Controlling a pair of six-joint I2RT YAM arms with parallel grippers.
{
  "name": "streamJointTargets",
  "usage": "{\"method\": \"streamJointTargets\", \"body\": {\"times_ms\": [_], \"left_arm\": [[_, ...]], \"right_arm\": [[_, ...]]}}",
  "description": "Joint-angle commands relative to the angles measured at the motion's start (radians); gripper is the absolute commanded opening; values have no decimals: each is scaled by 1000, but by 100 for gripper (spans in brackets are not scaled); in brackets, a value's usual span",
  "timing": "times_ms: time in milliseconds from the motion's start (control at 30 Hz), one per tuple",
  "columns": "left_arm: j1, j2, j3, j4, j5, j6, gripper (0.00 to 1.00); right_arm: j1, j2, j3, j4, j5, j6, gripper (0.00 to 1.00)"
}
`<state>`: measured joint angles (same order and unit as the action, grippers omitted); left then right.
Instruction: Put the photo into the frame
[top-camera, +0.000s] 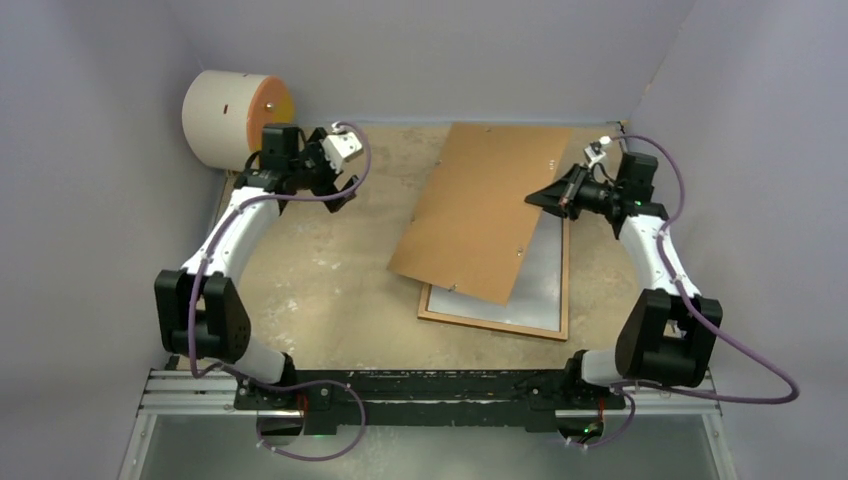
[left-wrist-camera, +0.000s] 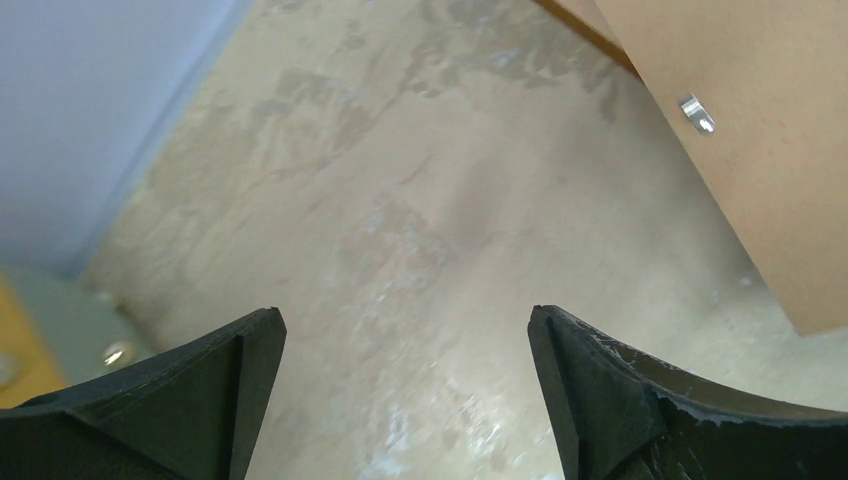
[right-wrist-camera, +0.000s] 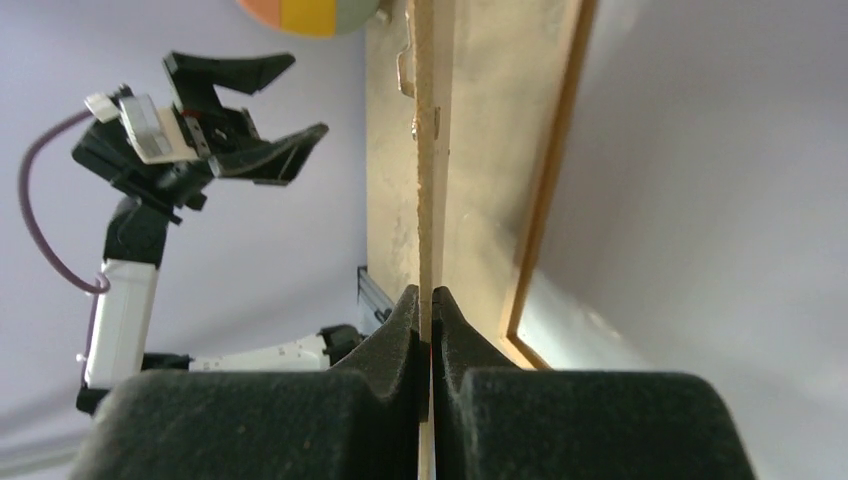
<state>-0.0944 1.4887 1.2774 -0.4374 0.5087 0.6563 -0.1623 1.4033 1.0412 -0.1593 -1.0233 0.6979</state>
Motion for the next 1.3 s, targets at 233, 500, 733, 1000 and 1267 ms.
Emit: {"method": "streamJointTargets", "body": {"times_ms": [233, 500, 733, 1000, 1267], "left_arm": [[-244, 295, 54, 297, 31, -339, 99], [-310, 477, 99, 421, 16, -471, 94], [-335, 558, 135, 492, 22, -531, 93], [-366, 612, 158, 489, 26, -534, 88], [-398, 643, 170, 459, -9, -499, 83]], "right_arm": [[-141, -179, 142, -277, 78, -52, 0], [-200, -217, 231, -382, 371, -90, 0], [-238, -258, 211, -343, 467, -41, 0], [-246, -272, 165, -260, 421, 31, 0], [-246, -289, 134, -209, 401, 73, 0]]}}
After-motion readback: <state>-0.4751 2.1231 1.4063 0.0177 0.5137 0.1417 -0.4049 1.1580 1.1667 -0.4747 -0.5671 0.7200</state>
